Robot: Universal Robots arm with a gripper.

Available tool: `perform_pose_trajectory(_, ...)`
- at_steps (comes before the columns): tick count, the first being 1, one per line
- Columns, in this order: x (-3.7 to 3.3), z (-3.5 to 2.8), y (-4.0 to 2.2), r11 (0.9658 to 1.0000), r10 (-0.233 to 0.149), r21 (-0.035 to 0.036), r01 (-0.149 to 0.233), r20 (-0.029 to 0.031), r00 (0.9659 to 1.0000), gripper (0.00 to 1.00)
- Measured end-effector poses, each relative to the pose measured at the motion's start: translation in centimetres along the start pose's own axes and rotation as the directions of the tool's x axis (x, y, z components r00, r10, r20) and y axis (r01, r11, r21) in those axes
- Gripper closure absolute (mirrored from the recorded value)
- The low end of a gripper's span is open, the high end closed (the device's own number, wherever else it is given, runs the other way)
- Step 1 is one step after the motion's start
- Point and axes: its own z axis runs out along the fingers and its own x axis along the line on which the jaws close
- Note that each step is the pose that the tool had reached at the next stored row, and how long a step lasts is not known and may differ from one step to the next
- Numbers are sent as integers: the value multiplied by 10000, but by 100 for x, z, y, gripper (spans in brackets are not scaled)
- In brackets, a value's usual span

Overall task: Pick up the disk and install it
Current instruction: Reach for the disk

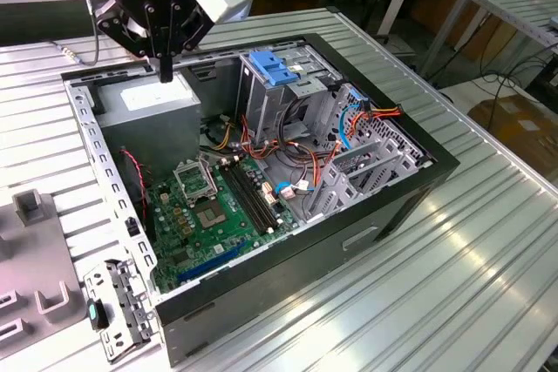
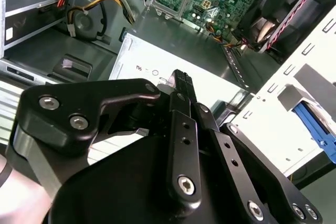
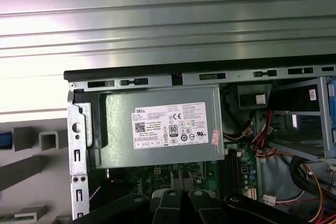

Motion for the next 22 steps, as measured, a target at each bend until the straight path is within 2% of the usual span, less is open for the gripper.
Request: perform_pose_trajectory(22, 106, -3, -8, 10000, -1, 0, 1, 0, 10000, 89)
